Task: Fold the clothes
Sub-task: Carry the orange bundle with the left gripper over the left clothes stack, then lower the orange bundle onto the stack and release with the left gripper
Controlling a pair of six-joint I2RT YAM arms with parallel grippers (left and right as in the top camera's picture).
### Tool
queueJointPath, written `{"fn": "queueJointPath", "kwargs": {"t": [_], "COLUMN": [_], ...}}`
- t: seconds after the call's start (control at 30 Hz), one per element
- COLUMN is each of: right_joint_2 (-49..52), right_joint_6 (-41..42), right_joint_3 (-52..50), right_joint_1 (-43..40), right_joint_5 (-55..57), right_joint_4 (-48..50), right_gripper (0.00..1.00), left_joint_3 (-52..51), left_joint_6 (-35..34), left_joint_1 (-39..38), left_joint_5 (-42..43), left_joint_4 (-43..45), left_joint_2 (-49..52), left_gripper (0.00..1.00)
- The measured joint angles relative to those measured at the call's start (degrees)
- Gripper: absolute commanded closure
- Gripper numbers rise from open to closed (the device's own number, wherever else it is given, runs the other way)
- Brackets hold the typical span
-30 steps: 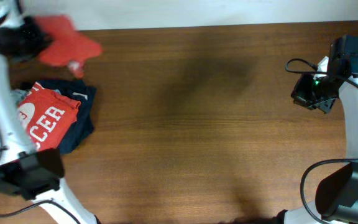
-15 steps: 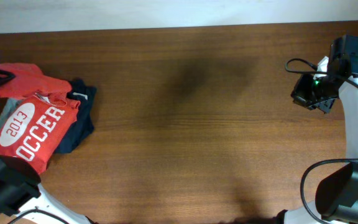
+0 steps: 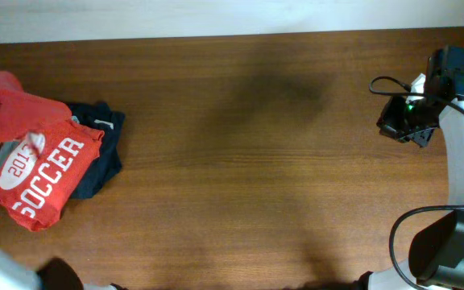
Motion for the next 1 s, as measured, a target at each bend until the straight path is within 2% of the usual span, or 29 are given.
{"fn": "queueJointPath", "kwargs": {"t": [0.1, 0.2, 0.4, 0.53, 0.73, 1.0], "right_joint_2": [0.00, 0.00, 0.00, 0.00, 0.00, 0.00], "right_joint_6": [0.00, 0.00, 0.00, -0.02, -0.02, 0.00], "right_joint_3": [0.00, 0.00, 0.00, 0.02, 0.09, 0.09], "right_joint_1": [0.00, 0.00, 0.00, 0.00, 0.00, 0.00], "right_joint_5": [0.02, 0.02, -0.09, -0.24, -0.39, -0.39], "right_joint_4": [0.04, 0.07, 0.04, -0.15, -0.22, -0.22], "right_gripper": [0.96, 0.96, 0.96, 0.96, 0.96, 0.96], "left_joint_3": [-2.03, -8.50, -31.04, -45.62, -57.70, -59.43], "left_joint_6": [0.42, 0.13, -5.29, -10.71, -14.25, -11.39], "left_joint_1": [-1.84, -3.67, -5.88, -6.84, -3.50, 3.02], "left_joint_5": [0.00, 1.31, 7.19, 8.22, 8.28, 8.15], "left_joint_4": [4.17, 10.54, 32.59, 42.93, 46.14, 42.73], "left_joint_2": [-5.31, -8.17, -6.12, -4.94, -6.60, -8.61], "left_gripper": [0.99, 0.99, 0.99, 0.99, 0.99, 0.99]}}
